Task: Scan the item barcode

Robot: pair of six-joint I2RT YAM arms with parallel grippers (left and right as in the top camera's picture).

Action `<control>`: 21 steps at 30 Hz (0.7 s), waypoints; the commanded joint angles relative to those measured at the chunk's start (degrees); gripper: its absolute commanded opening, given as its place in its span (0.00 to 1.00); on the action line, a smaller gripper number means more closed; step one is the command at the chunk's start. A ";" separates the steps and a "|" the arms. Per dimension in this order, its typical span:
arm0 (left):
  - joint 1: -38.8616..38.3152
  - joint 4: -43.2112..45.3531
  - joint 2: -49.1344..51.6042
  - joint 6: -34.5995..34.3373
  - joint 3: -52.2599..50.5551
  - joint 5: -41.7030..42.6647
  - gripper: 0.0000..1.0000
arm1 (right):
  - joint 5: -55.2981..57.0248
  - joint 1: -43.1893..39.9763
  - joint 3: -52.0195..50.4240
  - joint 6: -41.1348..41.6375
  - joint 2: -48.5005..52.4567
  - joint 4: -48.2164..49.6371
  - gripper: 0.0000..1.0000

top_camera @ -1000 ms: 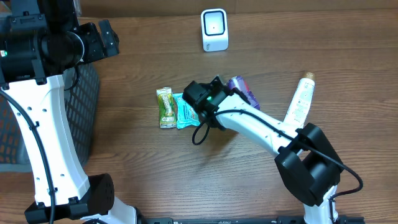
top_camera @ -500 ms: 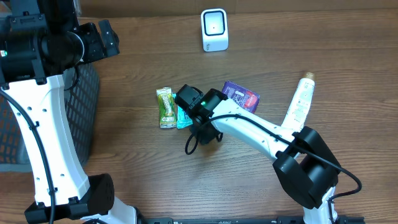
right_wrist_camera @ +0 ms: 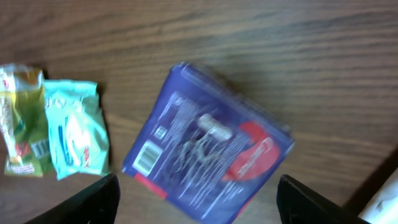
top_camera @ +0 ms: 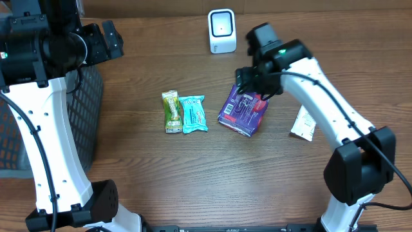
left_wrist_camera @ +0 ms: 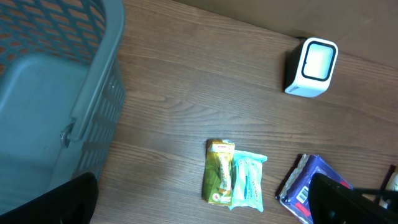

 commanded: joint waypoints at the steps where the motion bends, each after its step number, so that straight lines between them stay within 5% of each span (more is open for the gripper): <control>1: -0.02 0.24 0.20 1.11 1.07 0.57 0.99 | -6.25 -3.87 -3.19 -1.18 0.50 1.49 0.82; 5: -0.02 0.24 0.20 1.11 1.07 0.59 1.00 | -10.91 -11.15 -8.44 11.74 0.76 4.87 0.85; 14: -0.02 0.24 0.20 1.11 1.07 0.59 1.00 | -26.58 -15.02 -21.40 13.16 0.76 18.14 0.85; 21: -0.02 0.24 0.20 1.11 1.07 0.57 1.00 | -26.95 -13.44 -31.01 23.91 0.76 32.59 0.75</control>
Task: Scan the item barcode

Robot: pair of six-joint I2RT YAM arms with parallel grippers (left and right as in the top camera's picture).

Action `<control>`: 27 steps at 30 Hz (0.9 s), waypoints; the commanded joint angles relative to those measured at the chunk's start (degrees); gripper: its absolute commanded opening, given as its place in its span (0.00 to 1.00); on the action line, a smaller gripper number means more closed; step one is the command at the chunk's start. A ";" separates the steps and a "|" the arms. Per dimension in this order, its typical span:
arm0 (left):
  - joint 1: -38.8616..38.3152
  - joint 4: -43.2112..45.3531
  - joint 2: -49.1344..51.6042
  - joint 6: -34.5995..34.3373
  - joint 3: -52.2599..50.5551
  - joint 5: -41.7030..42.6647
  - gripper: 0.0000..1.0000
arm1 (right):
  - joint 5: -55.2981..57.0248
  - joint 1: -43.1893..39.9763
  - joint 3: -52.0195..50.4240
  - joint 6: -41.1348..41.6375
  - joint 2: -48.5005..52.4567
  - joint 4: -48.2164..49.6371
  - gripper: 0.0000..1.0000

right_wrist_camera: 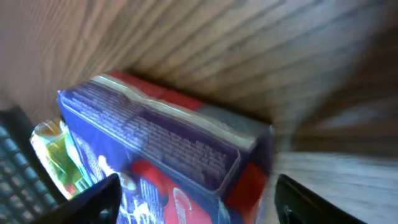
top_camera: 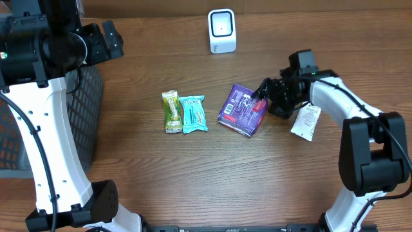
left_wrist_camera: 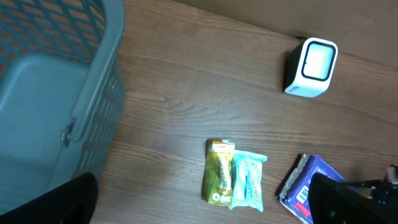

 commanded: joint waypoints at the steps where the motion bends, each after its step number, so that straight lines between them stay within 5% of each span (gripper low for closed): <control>1: -0.02 0.26 0.20 1.11 1.07 0.57 0.99 | -1.60 0.55 -4.17 5.97 0.07 5.51 0.74; 11: -0.02 0.26 0.20 1.11 1.07 0.55 1.00 | 2.01 3.28 -8.76 5.18 0.07 14.80 0.59; 15: -0.04 0.26 0.20 1.11 1.07 0.55 1.00 | 0.66 3.28 -8.68 1.46 -0.07 16.09 0.35; 18: -0.04 0.26 0.20 1.11 1.07 0.57 1.00 | -3.26 2.84 -7.98 -2.64 -0.48 16.09 0.24; 27: -0.02 0.26 0.20 1.11 1.07 0.55 1.00 | -8.79 2.19 0.26 -22.51 -9.79 3.30 0.17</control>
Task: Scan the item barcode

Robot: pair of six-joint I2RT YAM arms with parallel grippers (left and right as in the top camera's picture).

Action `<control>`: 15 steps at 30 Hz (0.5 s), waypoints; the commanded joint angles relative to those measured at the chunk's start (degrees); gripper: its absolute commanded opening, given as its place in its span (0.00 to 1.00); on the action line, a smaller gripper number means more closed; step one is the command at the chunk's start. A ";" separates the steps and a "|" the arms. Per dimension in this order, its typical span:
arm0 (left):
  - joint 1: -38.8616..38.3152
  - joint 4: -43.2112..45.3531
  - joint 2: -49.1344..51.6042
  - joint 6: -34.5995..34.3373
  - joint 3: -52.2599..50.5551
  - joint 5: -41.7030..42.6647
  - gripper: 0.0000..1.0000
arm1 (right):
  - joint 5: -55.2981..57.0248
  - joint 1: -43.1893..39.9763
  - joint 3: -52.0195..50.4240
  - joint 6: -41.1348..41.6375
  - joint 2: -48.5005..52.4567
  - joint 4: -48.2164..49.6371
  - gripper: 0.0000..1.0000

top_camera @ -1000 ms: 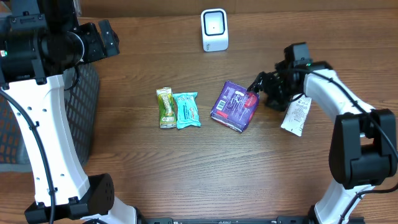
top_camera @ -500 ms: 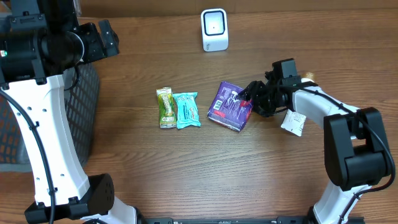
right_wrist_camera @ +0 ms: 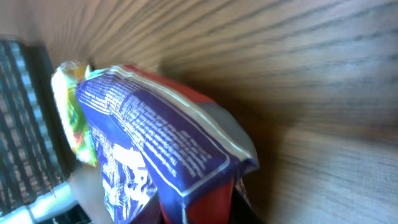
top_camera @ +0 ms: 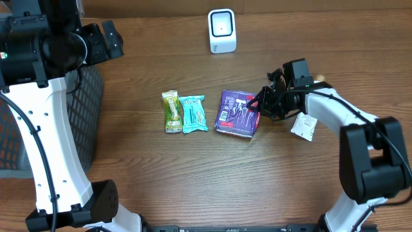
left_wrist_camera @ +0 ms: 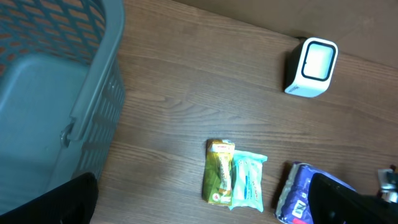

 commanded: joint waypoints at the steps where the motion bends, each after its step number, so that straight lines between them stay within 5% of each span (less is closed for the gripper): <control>1: -0.04 0.24 0.20 1.11 1.07 0.57 1.00 | -1.97 -0.20 6.12 -11.54 -6.54 -3.69 0.17; 15: -0.02 0.24 0.20 1.11 1.07 0.57 0.99 | 5.88 -0.11 29.59 -19.12 -9.97 -27.71 0.12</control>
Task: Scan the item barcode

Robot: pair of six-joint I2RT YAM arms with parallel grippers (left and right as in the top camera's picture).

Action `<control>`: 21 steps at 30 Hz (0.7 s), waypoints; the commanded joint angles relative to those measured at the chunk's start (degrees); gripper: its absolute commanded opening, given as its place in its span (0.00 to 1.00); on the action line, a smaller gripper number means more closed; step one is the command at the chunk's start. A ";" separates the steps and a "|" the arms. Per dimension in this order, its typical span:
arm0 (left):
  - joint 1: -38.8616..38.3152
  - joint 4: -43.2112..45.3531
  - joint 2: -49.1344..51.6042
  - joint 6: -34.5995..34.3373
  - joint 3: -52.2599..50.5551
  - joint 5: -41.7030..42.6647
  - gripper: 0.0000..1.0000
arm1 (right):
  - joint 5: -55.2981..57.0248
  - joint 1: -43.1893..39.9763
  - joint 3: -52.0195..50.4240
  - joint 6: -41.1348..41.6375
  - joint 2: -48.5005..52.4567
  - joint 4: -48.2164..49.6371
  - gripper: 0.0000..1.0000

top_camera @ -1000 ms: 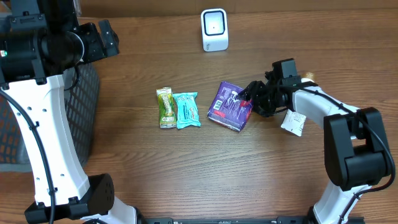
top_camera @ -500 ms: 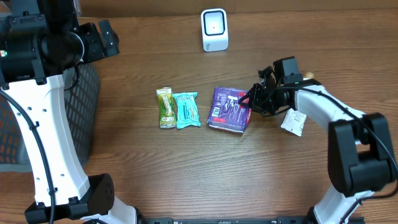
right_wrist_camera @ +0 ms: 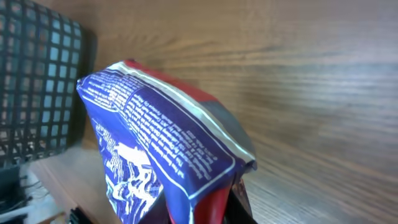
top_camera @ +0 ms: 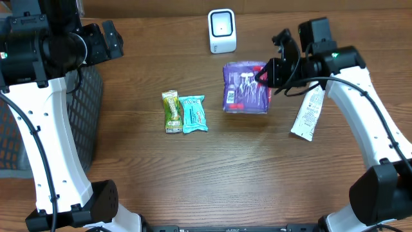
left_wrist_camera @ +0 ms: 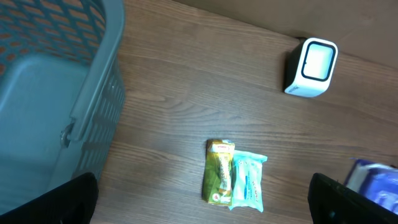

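Note:
A purple and red snack bag hangs above the table, with my right gripper shut on its right edge. In the right wrist view the purple bag fills the lower left, pinched between the jaws at the bottom. The white barcode scanner stands at the back of the table, behind and left of the bag; it also shows in the left wrist view as the scanner. My left gripper is high at the left, open, with nothing between its fingers.
A green snack bar and a teal packet lie side by side left of centre. A white sachet lies at the right. A dark mesh basket stands at the left edge.
My right gripper has lifted the purple bag off the table and carried it back and to the right, nearer the scanner. The left arm has not moved.
My right gripper hovered open over the purple bag lying flat. Then it was low on the table at the bag's right side, still open. Then it was shut on the bag's edge on the table. Now the bag hangs lifted toward the scanner.

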 commanded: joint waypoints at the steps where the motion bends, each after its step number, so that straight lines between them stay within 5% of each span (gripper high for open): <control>1: -0.02 0.22 0.20 1.11 1.07 0.57 1.00 | 0.28 -0.04 5.64 -1.84 -1.77 -1.44 0.12; 21: -0.02 0.22 0.20 1.11 1.07 0.55 1.00 | -12.76 -0.11 17.00 -0.33 -1.81 -3.78 0.09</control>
